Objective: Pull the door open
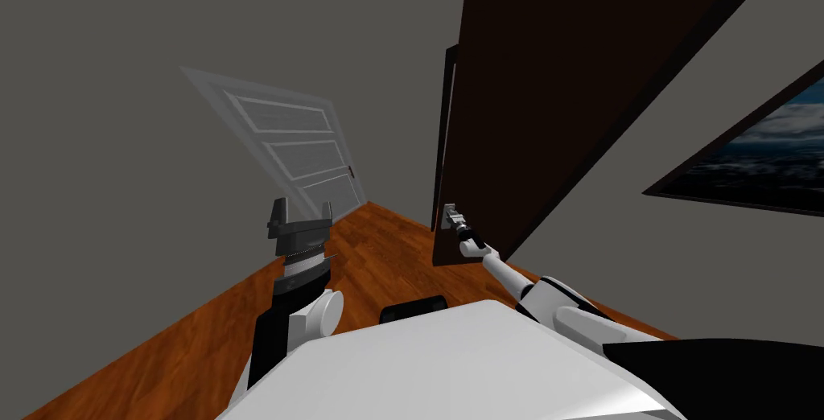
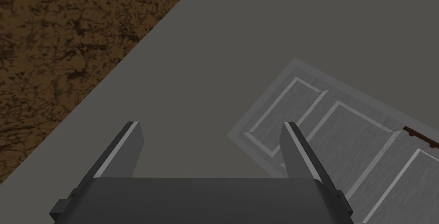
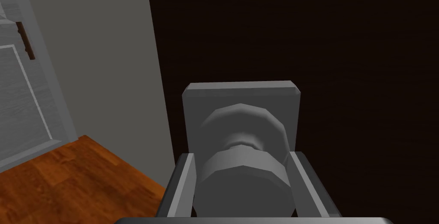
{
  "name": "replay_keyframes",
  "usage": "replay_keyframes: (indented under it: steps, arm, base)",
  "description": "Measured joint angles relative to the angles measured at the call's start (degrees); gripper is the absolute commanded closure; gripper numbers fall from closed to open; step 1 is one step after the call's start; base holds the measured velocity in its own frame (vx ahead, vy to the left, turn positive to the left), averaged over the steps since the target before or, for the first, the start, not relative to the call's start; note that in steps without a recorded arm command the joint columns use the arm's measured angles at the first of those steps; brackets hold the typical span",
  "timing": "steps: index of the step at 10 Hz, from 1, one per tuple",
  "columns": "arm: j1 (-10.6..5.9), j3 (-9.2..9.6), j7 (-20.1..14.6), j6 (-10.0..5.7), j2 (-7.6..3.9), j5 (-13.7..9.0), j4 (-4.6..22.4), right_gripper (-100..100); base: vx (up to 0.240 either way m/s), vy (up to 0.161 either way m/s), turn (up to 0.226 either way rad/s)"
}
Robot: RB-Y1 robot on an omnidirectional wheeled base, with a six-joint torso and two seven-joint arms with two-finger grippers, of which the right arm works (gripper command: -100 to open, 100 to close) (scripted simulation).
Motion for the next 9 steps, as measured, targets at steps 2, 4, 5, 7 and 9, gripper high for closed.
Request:
replay_keyframes:
  steps: [2,4,5,7,9]
  arm:
    - [-0.01,1.19,-0.88,-0.25,-0.17,0.19,0.27,100]
    - [0.26,2.03,-1.66,-0.38,-1.11,0.28,-0.84,100]
    - [0.27,2.75,-2.26,-0.73,-1.55,0.44,-0.94,100]
    - [0.67,4.23,-3.56,-0.95,-2.66,0.65,-1.88,100]
    - [0.86,6.06,-5.10,-1.68,-3.62,1.02,-2.20,100]
  base:
    - [-0.112,-0.049,0.063]
    - [-0.188,-0.075,0.089]
    - [-0.183,-0.077,0.078]
    - [-0.218,-0.101,0.101]
    - [-0.197,-0.103,0.078]
